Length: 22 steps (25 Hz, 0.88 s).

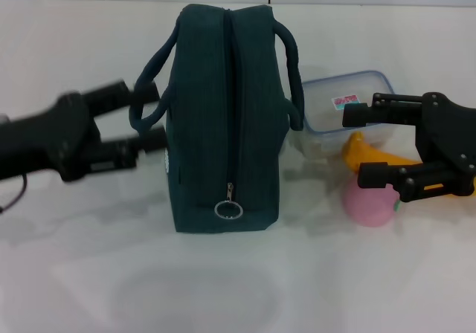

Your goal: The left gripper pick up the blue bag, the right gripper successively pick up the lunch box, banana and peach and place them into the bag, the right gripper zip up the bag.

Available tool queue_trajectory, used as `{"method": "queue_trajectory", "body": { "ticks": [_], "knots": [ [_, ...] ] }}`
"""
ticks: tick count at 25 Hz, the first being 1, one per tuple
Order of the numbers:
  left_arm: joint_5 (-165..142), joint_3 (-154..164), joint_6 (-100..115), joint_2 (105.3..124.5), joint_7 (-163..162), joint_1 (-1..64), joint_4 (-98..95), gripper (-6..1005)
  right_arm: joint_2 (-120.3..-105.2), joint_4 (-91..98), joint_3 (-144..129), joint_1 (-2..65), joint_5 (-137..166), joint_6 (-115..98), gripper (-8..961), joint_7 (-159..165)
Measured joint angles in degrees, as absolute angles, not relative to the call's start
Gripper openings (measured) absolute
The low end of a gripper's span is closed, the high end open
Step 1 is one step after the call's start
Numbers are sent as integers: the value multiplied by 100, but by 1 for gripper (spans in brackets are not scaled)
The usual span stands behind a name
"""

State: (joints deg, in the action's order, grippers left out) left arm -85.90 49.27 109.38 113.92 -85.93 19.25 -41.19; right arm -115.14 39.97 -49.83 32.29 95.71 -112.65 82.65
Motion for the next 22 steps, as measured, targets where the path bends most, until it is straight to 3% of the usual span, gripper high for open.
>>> {"method": "queue_trajectory", "body": {
  "ticks": [7,13,22],
  "knots": [
    [-9134,4395,10316,11370,-10583,2287,-5244,849,-11439,3952,-4925,2966,9545,-11258,806,8126],
    [-10575,4425,9866,11441,-12687,2963,-6003,847,-11354,3937,-4632,2536,9487,-11272,798,7984],
    [-11929,4417,9666,11564,-13825,3536,-6532,843,-11366,3924,-4378,2160,9482,-11368,786,7740]
  ]
}}
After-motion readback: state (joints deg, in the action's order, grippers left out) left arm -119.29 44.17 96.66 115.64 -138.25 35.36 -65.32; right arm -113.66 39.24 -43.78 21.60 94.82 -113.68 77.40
